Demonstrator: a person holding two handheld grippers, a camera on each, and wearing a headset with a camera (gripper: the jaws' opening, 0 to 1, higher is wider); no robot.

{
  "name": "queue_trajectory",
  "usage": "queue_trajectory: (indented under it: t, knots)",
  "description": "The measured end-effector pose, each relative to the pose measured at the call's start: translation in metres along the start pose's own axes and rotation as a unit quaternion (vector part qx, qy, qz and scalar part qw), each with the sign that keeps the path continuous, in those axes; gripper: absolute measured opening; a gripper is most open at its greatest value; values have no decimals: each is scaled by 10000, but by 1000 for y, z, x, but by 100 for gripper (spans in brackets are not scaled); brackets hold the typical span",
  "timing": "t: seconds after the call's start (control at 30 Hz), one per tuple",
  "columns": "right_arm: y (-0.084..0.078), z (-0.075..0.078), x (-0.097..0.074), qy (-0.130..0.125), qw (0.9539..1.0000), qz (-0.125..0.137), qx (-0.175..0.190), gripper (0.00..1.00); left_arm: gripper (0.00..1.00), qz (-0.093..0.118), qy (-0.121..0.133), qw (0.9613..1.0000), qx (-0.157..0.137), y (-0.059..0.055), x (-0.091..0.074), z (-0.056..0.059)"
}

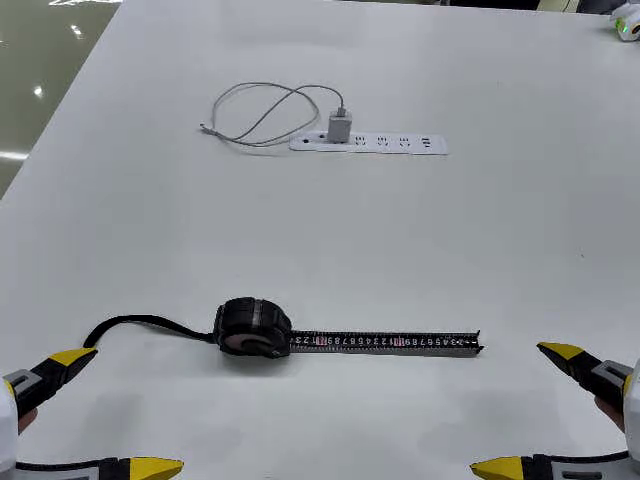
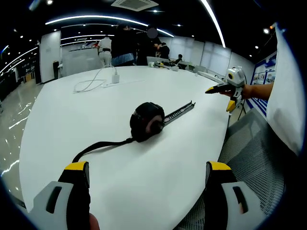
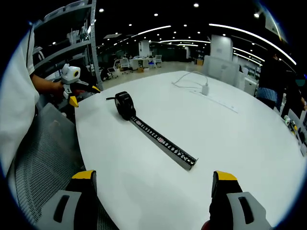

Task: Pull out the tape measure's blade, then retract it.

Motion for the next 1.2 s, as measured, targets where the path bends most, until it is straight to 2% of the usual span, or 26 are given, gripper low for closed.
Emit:
queue_trajectory:
  t: [1.2]
  knots:
    - [1, -1, -2, -3, 10000, 62, -6, 99, 99, 21, 84, 9999, -86, 0, -5, -1]
Point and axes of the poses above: the centre of the closed fingertips' face, and the gripper's own axes: x roughly forward along the fingers, z roughly to its right, y roughly out of its top, the point moved 5 cm from there along -x, roughly backward along the fingers, and after that the axes turned 8 degrees about z, right-handed, at the moved point
